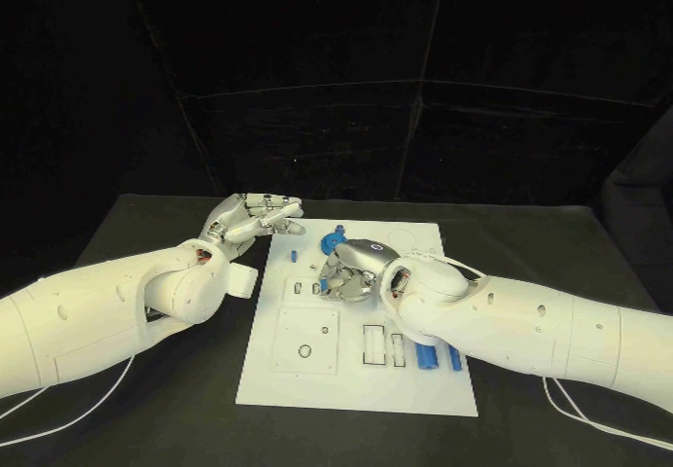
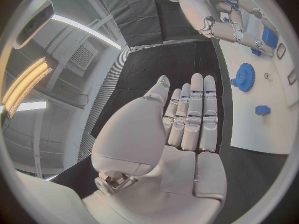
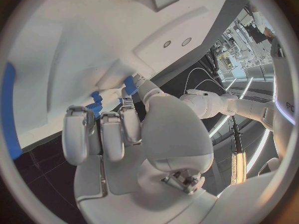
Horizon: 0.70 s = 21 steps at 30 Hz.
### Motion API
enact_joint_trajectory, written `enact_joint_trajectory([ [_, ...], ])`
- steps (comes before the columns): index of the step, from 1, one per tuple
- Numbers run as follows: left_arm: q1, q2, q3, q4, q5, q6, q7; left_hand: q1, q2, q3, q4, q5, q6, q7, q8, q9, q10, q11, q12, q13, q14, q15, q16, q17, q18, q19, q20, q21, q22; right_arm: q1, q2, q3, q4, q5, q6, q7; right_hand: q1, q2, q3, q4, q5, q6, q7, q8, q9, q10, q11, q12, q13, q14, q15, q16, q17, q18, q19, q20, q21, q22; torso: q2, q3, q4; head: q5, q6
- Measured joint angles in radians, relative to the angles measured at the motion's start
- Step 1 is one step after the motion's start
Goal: Assemble the parts on the task board
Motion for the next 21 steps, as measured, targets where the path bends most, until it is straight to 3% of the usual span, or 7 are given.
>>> enact_joint_trajectory([
  [9, 0.0, 0.0, 0.0, 0.0, 0.0, 0.0, 0.0, 0.0, 0.0, 0.0, 0.0, 0.0, 0.0, 0.0, 0.0, 0.0, 0.0, 0.0, 0.0, 0.0, 0.0, 0.0, 0.0, 0.0, 0.0, 0.0, 0.0, 0.0, 0.0, -0.001, 0.002, 0.0, -0.002, -0.012, 0.005, -0.016, -0.015, -0.015, -0.003, 0.005, 0.0, -0.006, 0.005, -0.005, -0.002, -0.003, 0.003, -0.005, 0.0, 0.0, 0.0, 0.0, 0.0, 0.0, 0.0, 0.0, 0.0, 0.0, 0.0, -0.0001, 0.0, -0.001, -0.001],
  [15, 0.0, 0.0, 0.0, 0.001, 0.0, 0.0, 0.0, 0.0, 0.0, 0.0, 0.0, 0.0, 0.0, 0.0, 0.0, 0.0, 0.0, 0.0, -0.004, 0.0, 0.0, 0.0, 0.0, 0.0, 0.0, 0.0, 0.0, 0.0, 0.0, -0.001, 0.003, 0.0, -0.003, -0.017, 0.005, -0.023, -0.046, -0.036, -0.015, 0.017, 0.028, -0.019, 0.006, -0.011, 0.003, -0.011, 0.011, -0.019, 0.0, 0.0, 0.0, 0.0, 0.0, 0.0, 0.0, 0.0, 0.0, 0.0, 0.0, -0.0001, 0.0002, -0.003, -0.002],
  [18, 0.0, 0.0, 0.0, 0.001, 0.0, 0.0, 0.0, 0.0, 0.0, 0.0, 0.0, 0.0, 0.0, 0.0, 0.0, 0.0, 0.0, 0.0, -0.004, 0.0, 0.0, 0.0, 0.0, 0.0, 0.0, 0.0, 0.0, 0.0, 0.0, -0.001, 0.003, 0.0, -0.003, -0.018, 0.005, -0.024, -0.055, -0.037, -0.021, 0.023, 0.029, -0.024, 0.009, -0.013, 0.002, -0.014, 0.007, -0.021, 0.0, 0.0, 0.0, 0.0, 0.0, 0.0, 0.0, 0.0, 0.0, 0.0, 0.0, -0.0001, 0.0003, -0.003, -0.002],
  [21, 0.0, 0.0, 0.0, 0.001, 0.0, 0.0, 0.0, 0.0, 0.0, 0.002, -0.002, 0.0, 0.0, 0.0, 0.0, 0.0, 0.0, 0.0, -0.004, 0.0, 0.0, 0.0, 0.0, 0.0, 0.0, 0.0, 0.0, 0.0, 0.0, -0.001, 0.004, 0.0, -0.003, -0.019, 0.005, -0.026, -0.091, -0.049, -0.046, 0.046, -0.037, -0.03, 0.006, -0.017, 0.002, -0.018, 0.011, -0.029, 0.0, 0.004, 0.004, 0.0, 0.0, 0.0, 0.0, 0.0, 0.0, 0.0, 0.0, -0.0001, 0.0003, -0.003, -0.002],
])
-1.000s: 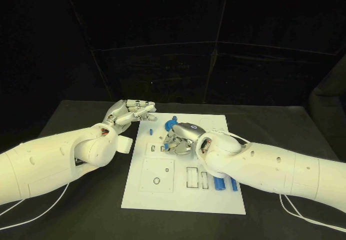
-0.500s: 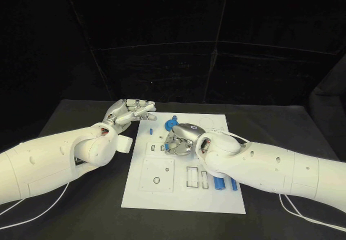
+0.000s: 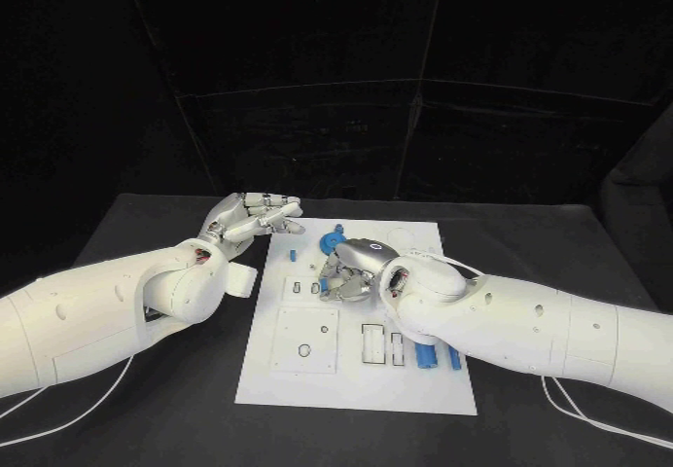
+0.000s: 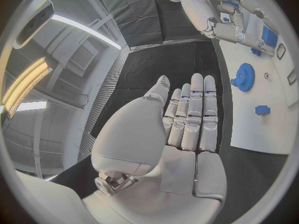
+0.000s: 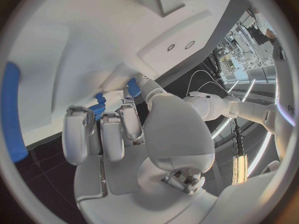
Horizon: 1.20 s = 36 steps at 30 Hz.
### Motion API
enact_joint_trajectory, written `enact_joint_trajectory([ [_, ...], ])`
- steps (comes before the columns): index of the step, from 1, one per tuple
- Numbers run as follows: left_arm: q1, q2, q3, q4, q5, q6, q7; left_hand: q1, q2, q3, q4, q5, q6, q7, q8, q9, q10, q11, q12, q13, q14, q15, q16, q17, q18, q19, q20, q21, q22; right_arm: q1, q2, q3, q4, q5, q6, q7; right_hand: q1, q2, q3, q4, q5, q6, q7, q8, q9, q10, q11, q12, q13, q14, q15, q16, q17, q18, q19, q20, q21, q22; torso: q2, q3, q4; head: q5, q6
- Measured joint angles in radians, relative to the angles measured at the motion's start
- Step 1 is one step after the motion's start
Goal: Assemble the parts on the task board
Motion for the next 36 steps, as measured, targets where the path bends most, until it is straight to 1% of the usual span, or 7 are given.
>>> enact_joint_trajectory([
  [11, 0.0, 0.0, 0.0, 0.0, 0.0, 0.0, -0.001, 0.009, 0.009, 0.01, -0.01, 0.0, 0.0, 0.0, -0.007, 0.0, 0.004, -0.004, -0.005, -0.001, 0.001, -0.001, 0.0, 0.005, 0.0, 0.001, -0.001, 0.0, -0.001, -0.004, -0.003, -0.004, 0.002, -0.001, -0.029, -0.006, -0.038, -0.02, -0.142, 0.07, -0.04, -0.047, 0.012, -0.009, -0.002, -0.039, 0.01, -0.058, 0.0, -0.001, 0.006, -0.004, 0.0, 0.0, 0.0, 0.007, 0.0, 0.0, 0.0, 0.0003, 0.0, -0.007, 0.0],
  [18, 0.0, 0.0, 0.0, -0.001, -0.004, -0.001, -0.007, -0.007, 0.001, 0.008, -0.013, 0.0, 0.024, -0.016, -0.011, 0.0, 0.052, -0.021, -0.015, 0.0, 0.11, -0.033, 0.053, 0.051, 0.0, 0.08, -0.026, 0.04, 0.018, -0.009, -0.031, -0.007, 0.025, 0.004, -0.129, 0.04, 0.04, -0.028, -0.253, 0.145, -0.009, -0.129, 0.036, -0.015, -0.003, -0.028, 0.022, -0.032, 0.0, -0.004, 0.025, -0.004, 0.0, 0.0, 0.011, 0.026, 0.008, 0.0, 0.0, 0.0016, -0.001, -0.006, 0.003],
  [24, 0.0, -0.002, 0.0, -0.005, -0.026, -0.008, -0.027, -0.013, 0.004, 0.019, -0.024, 0.0, 0.082, -0.053, -0.004, 0.005, 0.146, -0.06, 0.001, 0.009, 0.239, -0.081, 0.215, 0.166, 0.0, 0.184, -0.073, 0.137, 0.068, -0.007, -0.1, -0.006, 0.089, 0.056, -0.237, 0.173, 0.093, -0.006, -0.259, 0.155, 0.052, -0.14, 0.039, -0.015, -0.003, -0.032, 0.025, -0.028, 0.0, -0.004, 0.025, 0.0, 0.0, 0.0, 0.011, 0.025, 0.013, 0.0, -0.002, 0.0016, -0.0013, -0.006, 0.008],
  [29, 0.001, -0.013, 0.0, 0.004, -0.084, -0.016, -0.105, -0.074, 0.018, 0.033, 0.006, 0.008, 0.119, -0.085, 0.01, 0.014, 0.225, -0.092, 0.047, 0.05, 0.258, -0.109, 0.697, 0.631, 0.0, 0.247, -0.108, 0.253, 0.138, 0.011, -0.198, -0.005, 0.165, 0.142, -0.281, 0.304, 0.123, 0.024, -0.246, 0.144, 0.063, -0.121, 0.029, -0.003, 0.002, -0.032, 0.025, -0.023, 0.0, -0.004, 0.025, 0.0, 0.001, 0.0, 0.011, 0.025, 0.013, 0.0, -0.005, 0.0015, -0.0017, -0.006, 0.011],
  [33, 0.012, -0.017, 0.0, 0.018, -0.197, -0.009, -0.246, -0.166, 0.001, 0.003, 0.044, 0.003, 0.125, -0.089, 0.032, 0.03, 0.278, -0.11, 0.159, 0.14, 0.259, -0.117, 1.025, 0.975, 0.0, 0.267, -0.126, 0.348, 0.205, 0.051, -0.28, -0.002, 0.21, 0.206, -0.286, 0.373, 0.134, 0.036, -0.241, 0.138, 0.065, -0.106, 0.023, 0.006, 0.003, -0.032, 0.025, -0.023, 0.0, -0.004, 0.025, 0.0, 0.001, 0.0, 0.011, 0.025, 0.013, 0.0, -0.01, 0.0026, -0.0017, -0.004, 0.01],
  [35, 0.021, -0.015, 0.0, 0.023, -0.27, 0.004, -0.337, -0.201, -0.001, -0.015, 0.062, 0.005, 0.119, -0.095, 0.051, 0.041, 0.283, -0.117, 0.235, 0.201, 0.257, -0.124, 1.136, 1.073, 0.0, 0.311, -0.131, 0.475, 0.352, 0.074, -0.32, 0.0, 0.216, 0.248, -0.285, 0.393, 0.14, 0.041, -0.24, 0.137, 0.071, -0.099, 0.023, 0.009, 0.003, -0.032, 0.025, -0.023, 0.0, -0.004, 0.025, 0.0, 0.001, 0.0, 0.011, 0.025, 0.013, 0.0, -0.014, 0.0036, -0.0017, -0.002, 0.008],
  [36, 0.025, -0.014, 0.0, 0.025, -0.301, 0.011, -0.377, -0.213, 0.011, -0.022, 0.069, 0.008, 0.104, -0.105, 0.087, 0.065, 0.236, -0.121, 0.352, 0.302, 0.257, -0.136, 1.206, 1.09, -0.018, 0.345, -0.141, 0.603, 0.495, 0.082, -0.334, 0.001, 0.217, 0.266, -0.283, 0.398, 0.14, 0.042, -0.238, 0.136, 0.071, -0.099, 0.023, 0.009, 0.003, -0.032, 0.025, -0.023, 0.0, -0.004, 0.025, 0.0, 0.001, 0.0, 0.011, 0.025, 0.013, 0.0, -0.016, 0.0039, -0.0017, -0.001, 0.006],
])
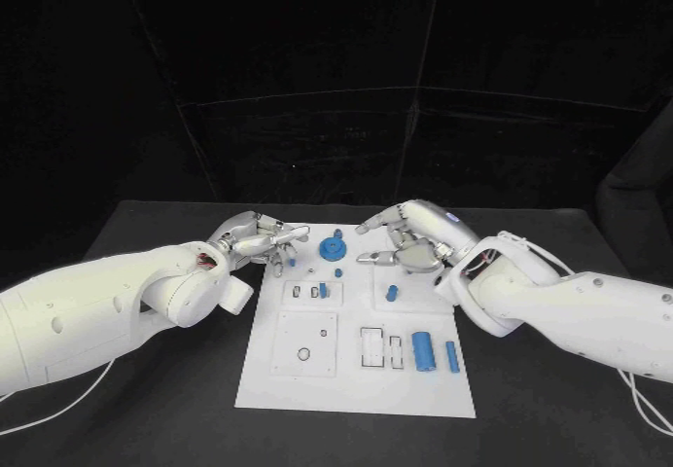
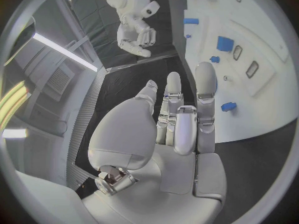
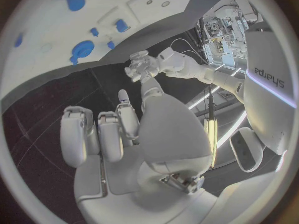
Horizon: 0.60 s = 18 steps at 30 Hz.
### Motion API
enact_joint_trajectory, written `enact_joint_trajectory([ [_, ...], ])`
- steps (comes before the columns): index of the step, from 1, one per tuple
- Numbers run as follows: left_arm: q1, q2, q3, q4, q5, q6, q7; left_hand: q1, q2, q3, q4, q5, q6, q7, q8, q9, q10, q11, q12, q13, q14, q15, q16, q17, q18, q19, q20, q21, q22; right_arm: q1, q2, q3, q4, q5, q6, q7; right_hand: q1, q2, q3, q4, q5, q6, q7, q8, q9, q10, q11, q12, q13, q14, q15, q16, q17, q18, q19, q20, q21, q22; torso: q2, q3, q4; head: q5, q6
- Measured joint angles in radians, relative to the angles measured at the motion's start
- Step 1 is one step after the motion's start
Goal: Assemble the parts on the task board
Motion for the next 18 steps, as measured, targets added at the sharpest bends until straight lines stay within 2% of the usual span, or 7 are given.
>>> enact_joint_trajectory([
  [2, 0.009, 0.001, 0.0, 0.004, -0.065, 0.016, -0.081, -0.03, 0.013, -0.023, 0.008, 0.0, -0.036, -0.003, 0.097, 0.066, -0.104, 0.002, 0.27, 0.238, 0.0, 0.0, 0.083, 0.007, -0.036, 0.027, -0.002, 0.195, 0.236, 0.016, -0.026, 0.0, 0.001, 0.038, 0.004, 0.008, 0.0, 0.0, 0.001, -0.001, 0.0, 0.0, 0.0, 0.0, 0.0, 0.0, 0.0, 0.0, 0.0, 0.0, 0.0, 0.0, 0.0, 0.0, 0.0, 0.0, 0.0, 0.0, -0.005, 0.0012, 0.0, 0.003, -0.002],
  [3, 0.016, 0.002, 0.0, 0.005, -0.11, 0.029, -0.136, -0.03, 0.014, -0.027, 0.004, 0.0, -0.052, -0.006, 0.138, 0.095, -0.121, -0.003, 0.38, 0.341, 0.0, 0.0, 0.11, 0.007, -0.036, 0.034, 0.001, 0.255, 0.315, 0.026, -0.039, 0.0, -0.002, 0.064, 0.008, 0.012, 0.0, 0.0, 0.001, -0.001, 0.0, 0.0, 0.0, 0.0, 0.0, 0.0, 0.0, 0.0, 0.0, 0.0, 0.0, 0.0, 0.0, 0.0, 0.0, 0.0, 0.0, 0.0, -0.007, 0.0021, 0.0, 0.004, -0.004],
  [6, 0.03, 0.009, 0.0, 0.005, -0.202, 0.064, -0.24, -0.062, 0.019, -0.05, 0.025, 0.0, -0.069, -0.016, 0.203, 0.143, -0.112, -0.014, 0.53, 0.487, 0.0, 0.0, 0.134, 0.007, -0.052, 0.051, -0.001, 0.335, 0.426, 0.043, -0.056, 0.0, -0.018, 0.115, 0.016, 0.018, 0.0, 0.0, 0.001, -0.001, 0.0, 0.0, 0.0, 0.0, 0.0, 0.0, 0.0, 0.0, 0.0, 0.0, 0.0, 0.0, 0.0, 0.0, 0.0, 0.0, 0.0, 0.0, -0.014, 0.0048, -0.0005, 0.007, -0.007],
  [11, 0.063, 0.047, 0.0, 0.002, -0.383, 0.165, -0.421, -0.119, 0.012, -0.113, 0.077, 0.0, -0.083, -0.031, 0.255, 0.185, -0.089, -0.026, 0.602, 0.562, 0.001, -0.009, 0.134, 0.007, -0.053, 0.067, -0.012, 0.375, 0.488, 0.059, -0.072, 0.0, -0.064, 0.198, 0.034, 0.02, 0.0, 0.0, 0.001, -0.001, 0.0, 0.0, 0.0, 0.0, 0.0, 0.0, 0.0, 0.0, 0.0, 0.0, 0.0, -0.004, 0.0, 0.0, 0.0, 0.0, 0.0, 0.0, -0.028, 0.0104, -0.001, 0.011, -0.017],
  [12, 0.07, 0.062, 0.001, -0.002, -0.424, 0.19, -0.459, -0.12, 0.011, -0.121, 0.084, 0.0, -0.083, -0.031, 0.262, 0.191, -0.088, -0.028, 0.61, 0.571, 0.0, -0.014, 0.134, 0.007, -0.064, 0.078, -0.013, 0.393, 0.517, 0.06, -0.073, 0.0, -0.074, 0.212, 0.038, 0.02, 0.0, 0.0, 0.001, -0.001, 0.0, 0.0, 0.0, 0.0, 0.0, 0.0, 0.0, 0.0, 0.0, 0.0, 0.0, -0.004, 0.0, 0.0, 0.0, 0.0, 0.0, 0.0, -0.031, 0.0113, -0.001, 0.012, -0.018],
  [13, 0.074, 0.074, 0.001, -0.007, -0.452, 0.208, -0.487, -0.12, 0.011, -0.133, 0.088, 0.0, -0.089, -0.032, 0.271, 0.2, -0.086, -0.029, 0.619, 0.581, 0.002, -0.016, 0.134, 0.007, -0.076, 0.093, -0.015, 0.415, 0.553, 0.061, -0.073, 0.0, -0.081, 0.222, 0.041, 0.019, 0.0, 0.0, 0.001, -0.001, 0.0, 0.0, 0.0, 0.0, 0.0, 0.0, 0.0, 0.0, 0.0, 0.0, 0.0, -0.004, 0.0, 0.0, 0.0, 0.0, 0.0, 0.0, -0.033, 0.0123, -0.0009, 0.013, -0.019],
  [18, 0.087, 0.135, -0.002, -0.042, -0.566, 0.278, -0.606, -0.117, 0.014, -0.174, 0.113, -0.004, -0.097, -0.045, 0.341, 0.261, -0.062, -0.042, 0.671, 0.639, 0.002, -0.023, 0.134, 0.007, -0.076, 0.111, -0.026, 0.464, 0.631, 0.065, -0.069, 0.0, -0.112, 0.258, 0.06, 0.014, 0.0, 0.0, 0.001, -0.001, 0.0, 0.0, 0.0, 0.0, 0.0, 0.0, 0.0, 0.0, 0.0, 0.0, 0.0, -0.004, 0.0, 0.0, 0.0, 0.0, 0.0, 0.0, -0.043, 0.0171, -0.0002, 0.017, -0.024],
])
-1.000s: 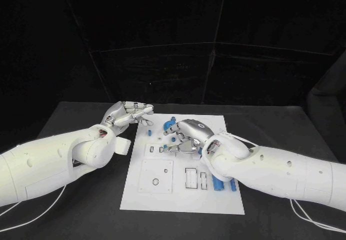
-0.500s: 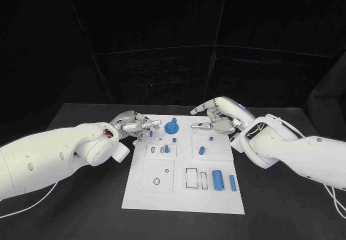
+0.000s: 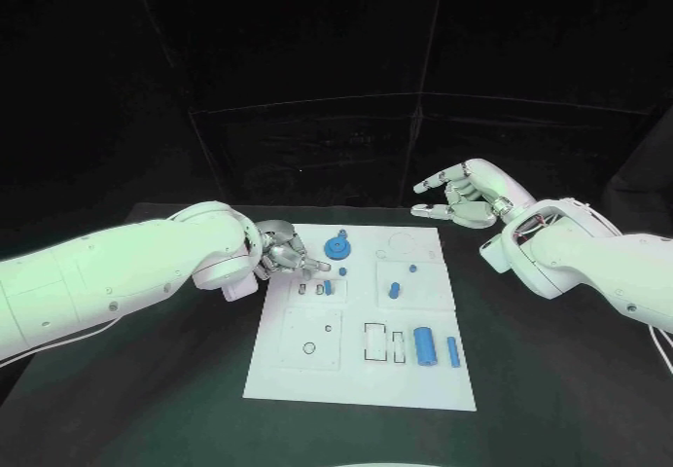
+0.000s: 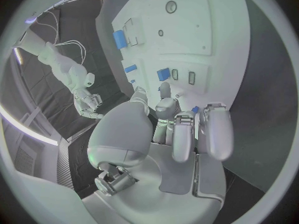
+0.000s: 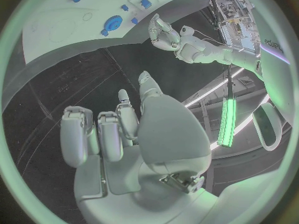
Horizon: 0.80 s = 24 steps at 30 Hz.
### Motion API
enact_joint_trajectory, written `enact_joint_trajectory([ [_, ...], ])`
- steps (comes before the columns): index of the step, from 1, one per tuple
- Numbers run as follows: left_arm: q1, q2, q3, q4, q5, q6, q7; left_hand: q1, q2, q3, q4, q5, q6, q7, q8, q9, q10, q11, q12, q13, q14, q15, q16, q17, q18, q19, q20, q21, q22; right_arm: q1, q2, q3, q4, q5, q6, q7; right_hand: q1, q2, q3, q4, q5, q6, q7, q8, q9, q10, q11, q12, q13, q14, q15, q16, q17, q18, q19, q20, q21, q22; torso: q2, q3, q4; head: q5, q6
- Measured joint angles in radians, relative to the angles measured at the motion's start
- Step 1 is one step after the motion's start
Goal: Assemble the parts on the task board
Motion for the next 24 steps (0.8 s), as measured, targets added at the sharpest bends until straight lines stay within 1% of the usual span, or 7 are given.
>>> enact_joint_trajectory([
  [1, 0.002, 0.01, -0.003, -0.007, -0.014, 0.007, -0.015, 0.002, 0.002, -0.008, 0.004, 0.0, -0.003, -0.003, 0.009, 0.009, 0.005, 0.002, 0.008, 0.009, -0.002, -0.002, 0.0, 0.0, 0.0, 0.0, 0.0, 0.005, 0.009, 0.0, 0.001, 0.0, -0.004, 0.004, 0.003, -0.001, 0.0, 0.0, 0.0, 0.0, 0.0, 0.0, 0.0, 0.0, 0.0, 0.0, 0.0, 0.0, 0.0, 0.0, 0.0, 0.0, 0.0, 0.0, 0.0, 0.0, 0.0, 0.0, -0.002, 0.0007, 0.0, 0.0, -0.001],
  [3, 0.004, 0.031, -0.009, -0.022, -0.036, 0.016, -0.043, 0.002, 0.002, -0.023, 0.014, 0.0, -0.014, -0.006, 0.029, 0.03, 0.01, -0.003, 0.02, 0.022, -0.002, -0.006, 0.0, 0.0, -0.002, 0.0, 0.0, 0.012, 0.022, 0.001, 0.003, 0.0, -0.011, 0.011, 0.009, -0.004, 0.0, 0.0, 0.0, 0.0, 0.0, 0.0, 0.0, 0.0, 0.0, 0.0, 0.0, 0.0, 0.0, 0.0, 0.0, -0.001, 0.0, 0.0, 0.0, 0.0, 0.0, 0.0, -0.005, 0.0019, 0.0, 0.001, -0.003],
  [4, 0.006, 0.044, -0.014, -0.03, -0.047, 0.019, -0.056, 0.002, 0.002, -0.03, 0.016, 0.0, -0.018, -0.007, 0.036, 0.038, 0.01, -0.003, 0.024, 0.027, 0.0, -0.007, 0.0, 0.0, -0.015, 0.0, 0.0, 0.012, 0.026, 0.001, 0.004, 0.0, -0.014, 0.015, 0.013, -0.006, 0.0, 0.0, 0.0, 0.0, 0.0, 0.0, 0.0, 0.0, 0.0, 0.0, 0.0, 0.0, 0.0, 0.0, 0.0, -0.005, 0.0, 0.0, 0.0, 0.0, 0.0, 0.0, -0.006, 0.0023, 0.0, 0.001, -0.004],
  [7, 0.012, 0.075, -0.029, -0.049, -0.065, 0.023, -0.082, 0.002, 0.002, -0.047, 0.022, 0.0, -0.027, -0.009, 0.053, 0.056, 0.017, -0.007, 0.032, 0.041, 0.0, -0.007, 0.0, 0.0, -0.015, 0.0, 0.0, 0.016, 0.03, 0.002, 0.007, 0.0, -0.021, 0.023, 0.021, -0.01, 0.003, 0.003, 0.0, 0.0, 0.0, 0.0, 0.0, 0.0, 0.0, -0.004, -0.004, -0.006, 0.0, 0.0, 0.0, -0.006, 0.0, 0.0, 0.0, 0.0, 0.0, 0.001, -0.008, 0.0036, 0.0, 0.003, -0.005],
  [11, 0.017, 0.106, -0.041, -0.072, -0.076, 0.025, -0.103, 0.007, 0.007, -0.062, 0.018, 0.0, -0.036, -0.011, 0.068, 0.076, 0.019, -0.005, 0.039, 0.048, 0.0, -0.007, 0.0, 0.0, -0.015, 0.003, -0.004, 0.016, 0.034, 0.002, 0.011, 0.0, -0.025, 0.03, 0.028, -0.015, 0.004, 0.004, 0.0, 0.0, 0.0, 0.0, 0.0, 0.0, 0.0, -0.004, -0.004, -0.007, 0.0, 0.0, 0.0, -0.009, 0.0, 0.0, 0.0, 0.0, -0.004, 0.001, -0.008, 0.0044, -0.0009, 0.004, -0.004],
  [18, 0.021, 0.145, -0.054, -0.103, -0.085, 0.027, -0.12, 0.007, 0.007, -0.071, 0.015, 0.0, -0.043, -0.011, 0.076, 0.089, 0.019, -0.005, 0.041, 0.052, 0.0, -0.007, 0.0, 0.0, -0.015, 0.003, -0.003, 0.021, 0.04, 0.002, 0.015, 0.0, -0.03, 0.036, 0.037, -0.022, 0.004, 0.004, -0.002, -0.004, 0.001, 0.0, 0.0, 0.0, 0.0, -0.004, -0.004, -0.009, 0.0, 0.0, 0.0, -0.009, 0.0, 0.0, 0.0, 0.0, -0.005, 0.001, -0.007, 0.004, -0.001, 0.003, -0.006],
  [24, 0.022, 0.168, -0.063, -0.12, -0.088, 0.033, -0.125, 0.011, 0.011, -0.071, 0.015, 0.0, -0.043, -0.01, 0.08, 0.093, 0.019, -0.005, 0.043, 0.055, 0.0, -0.007, 0.0, 0.0, -0.015, 0.003, -0.003, 0.021, 0.044, 0.002, 0.019, 0.0, -0.032, 0.038, 0.044, -0.028, 0.008, 0.008, -0.003, -0.008, 0.018, 0.0, 0.0, 0.0, 0.0, -0.007, -0.007, -0.012, 0.0, 0.0, 0.0, -0.01, 0.0, 0.0, 0.0, 0.0, -0.005, 0.001, -0.005, 0.0033, -0.001, 0.003, -0.009],
])
